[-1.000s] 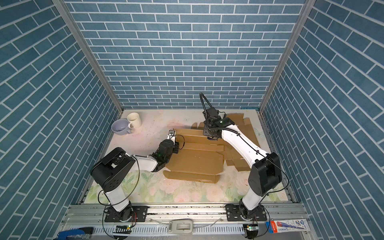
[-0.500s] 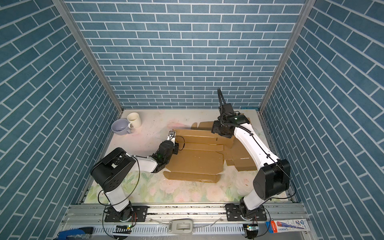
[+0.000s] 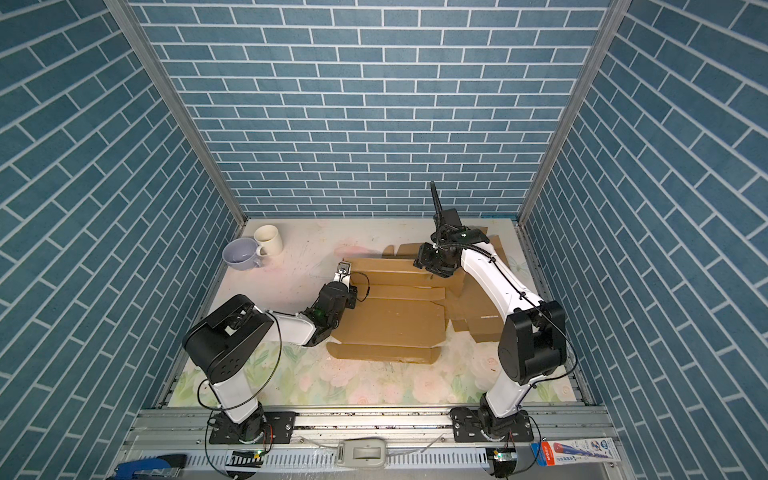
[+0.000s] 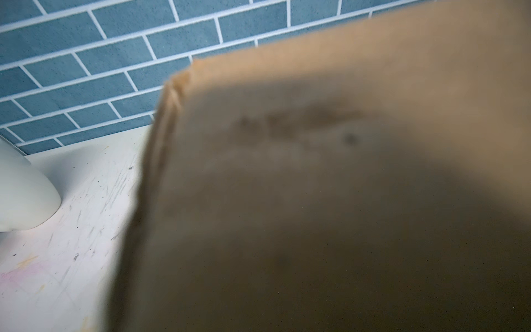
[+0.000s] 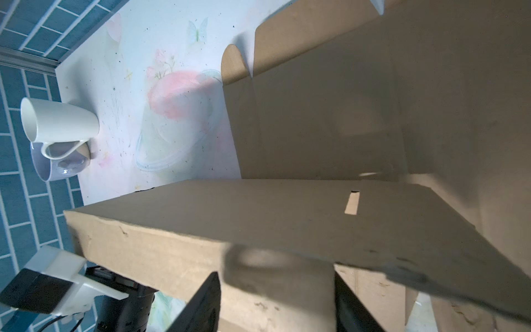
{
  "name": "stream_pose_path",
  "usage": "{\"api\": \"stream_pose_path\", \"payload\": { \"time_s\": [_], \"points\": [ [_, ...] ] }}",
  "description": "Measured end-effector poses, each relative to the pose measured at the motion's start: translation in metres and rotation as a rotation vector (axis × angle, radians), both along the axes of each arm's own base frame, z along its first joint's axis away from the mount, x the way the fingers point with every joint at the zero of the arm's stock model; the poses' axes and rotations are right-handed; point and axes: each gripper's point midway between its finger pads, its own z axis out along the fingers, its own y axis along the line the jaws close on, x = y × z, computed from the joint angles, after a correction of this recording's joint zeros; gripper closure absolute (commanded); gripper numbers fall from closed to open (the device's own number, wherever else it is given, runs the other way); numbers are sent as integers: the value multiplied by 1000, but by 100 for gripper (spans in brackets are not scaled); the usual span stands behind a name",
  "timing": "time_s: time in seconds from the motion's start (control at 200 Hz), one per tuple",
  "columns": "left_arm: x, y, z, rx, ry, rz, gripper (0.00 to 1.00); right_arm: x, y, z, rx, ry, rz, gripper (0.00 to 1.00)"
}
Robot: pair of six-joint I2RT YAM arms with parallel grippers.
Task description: Fold the paper box
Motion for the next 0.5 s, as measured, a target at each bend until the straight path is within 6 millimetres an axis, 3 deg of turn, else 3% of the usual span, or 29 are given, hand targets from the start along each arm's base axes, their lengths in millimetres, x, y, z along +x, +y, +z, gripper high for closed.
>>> {"api": "stream_pose_path", "payload": {
  "time_s": [0.125,0.255,0.355,0.41,0.5],
  "points": [
    [0,0,0,3,-2,1,100,1,-7,-1,50,8,-3,38],
    [0,0,0,7,-2,-1,100,3,-27,27,101,-61,1,36],
    [0,0,0,10,-1,-2,100,7,-65,62,104,-171,-48,40],
    [0,0,0,13,0,-3,100,11,-96,78,72,-238,-108,45],
    [1,-1,0,18,6,-3,100,20,-143,85,-22,-298,-207,52]
  ]
}}
